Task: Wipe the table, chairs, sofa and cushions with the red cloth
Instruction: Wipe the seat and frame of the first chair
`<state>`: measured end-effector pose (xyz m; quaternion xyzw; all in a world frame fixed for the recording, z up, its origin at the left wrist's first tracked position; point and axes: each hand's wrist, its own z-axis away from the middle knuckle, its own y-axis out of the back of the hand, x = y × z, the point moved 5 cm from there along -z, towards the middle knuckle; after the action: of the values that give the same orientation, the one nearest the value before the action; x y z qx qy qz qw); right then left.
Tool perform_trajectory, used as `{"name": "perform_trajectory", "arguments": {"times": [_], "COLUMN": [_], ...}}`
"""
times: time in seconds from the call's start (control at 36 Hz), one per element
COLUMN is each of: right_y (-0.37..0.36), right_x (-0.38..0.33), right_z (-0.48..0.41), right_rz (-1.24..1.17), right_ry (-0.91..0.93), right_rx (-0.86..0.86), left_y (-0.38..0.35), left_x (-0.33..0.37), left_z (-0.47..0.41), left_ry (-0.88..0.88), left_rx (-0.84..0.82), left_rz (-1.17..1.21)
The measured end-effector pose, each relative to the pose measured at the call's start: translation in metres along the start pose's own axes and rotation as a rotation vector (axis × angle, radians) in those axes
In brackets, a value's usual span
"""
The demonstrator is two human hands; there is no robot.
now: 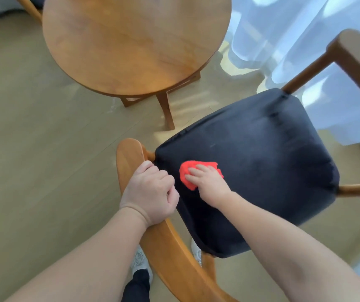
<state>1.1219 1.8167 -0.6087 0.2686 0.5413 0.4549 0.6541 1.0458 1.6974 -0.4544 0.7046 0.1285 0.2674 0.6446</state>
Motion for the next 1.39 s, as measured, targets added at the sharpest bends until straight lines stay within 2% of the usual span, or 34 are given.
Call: {"name": "perform_trajectory", "arguments": {"times": [0.11,0.19,0.22,0.28,0.36,0.5,0.61,0.78,0.83,0.89,0.94,1.03,1.11,1.17,1.25,1.33,1.39], "right_y": [-0.023,-0.017,-0.009,0.01,0.033,0.03,-0.002,-0.03,-0.017,0.007,0.036,0.073,0.082,0.076,0.053,0.008,-0.014], "right_x": [-0.012,-0.011,-0.011,-0.012,-0.013,-0.028,-0.039,-0.037,-0.027,-0.01,0.016,0.07,0.121,0.127,0.08,0.014,-0.014], "right_z": [0.059,0.072,0.067,0.046,-0.011,-0.087,-0.054,0.057,0.073,0.065,0.046,0.015,-0.005,-0.011,-0.008,0.025,0.049], "right_rz": [0.001,-0.022,-0.019,-0.04,-0.025,0.012,0.046,-0.041,-0.069,-0.089,-0.083,-0.053,-0.004,-0.026,-0.065,-0.084,-0.129], "right_ry": [0.075,0.114,0.127,0.144,0.099,-0.117,-0.08,0.031,0.066,0.076,0.008,-0.273,-0.57,-0.639,-0.494,-0.272,-0.192], "right_rx": [-0.231,-0.308,-0.283,-0.126,0.039,0.014,0.012,-0.169,-0.132,0.004,0.221,0.433,0.395,0.403,0.432,0.278,0.147], "left_y": [0.001,0.002,0.002,0.001,0.002,0.003,0.002,0.007,0.005,0.005,0.004,0.004,0.004,0.003,0.001,0.003,0.004], "left_x": [0.003,0.004,0.003,0.002,0.002,0.002,-0.001,0.002,0.002,0.002,0.002,0.002,0.001,0.001,-0.002,-0.001,0.003], "left_z": [0.001,-0.002,-0.002,-0.001,-0.001,-0.001,-0.001,0.0,0.0,0.0,0.0,0.001,0.002,0.003,0.002,0.002,0.001], "left_ry": [-0.002,0.006,0.007,0.005,0.002,-0.002,-0.014,-0.007,-0.004,0.003,0.001,0.008,0.004,-0.004,-0.004,0.003,0.0], "left_rx": [-0.028,-0.018,-0.018,-0.02,-0.006,0.014,0.008,0.022,-0.001,-0.008,-0.014,-0.016,-0.011,-0.007,-0.013,-0.01,-0.017], "left_rz": [-0.006,0.006,0.007,0.002,0.006,0.019,0.005,0.032,0.026,0.016,0.025,0.024,0.039,0.036,0.035,0.029,0.029]}}
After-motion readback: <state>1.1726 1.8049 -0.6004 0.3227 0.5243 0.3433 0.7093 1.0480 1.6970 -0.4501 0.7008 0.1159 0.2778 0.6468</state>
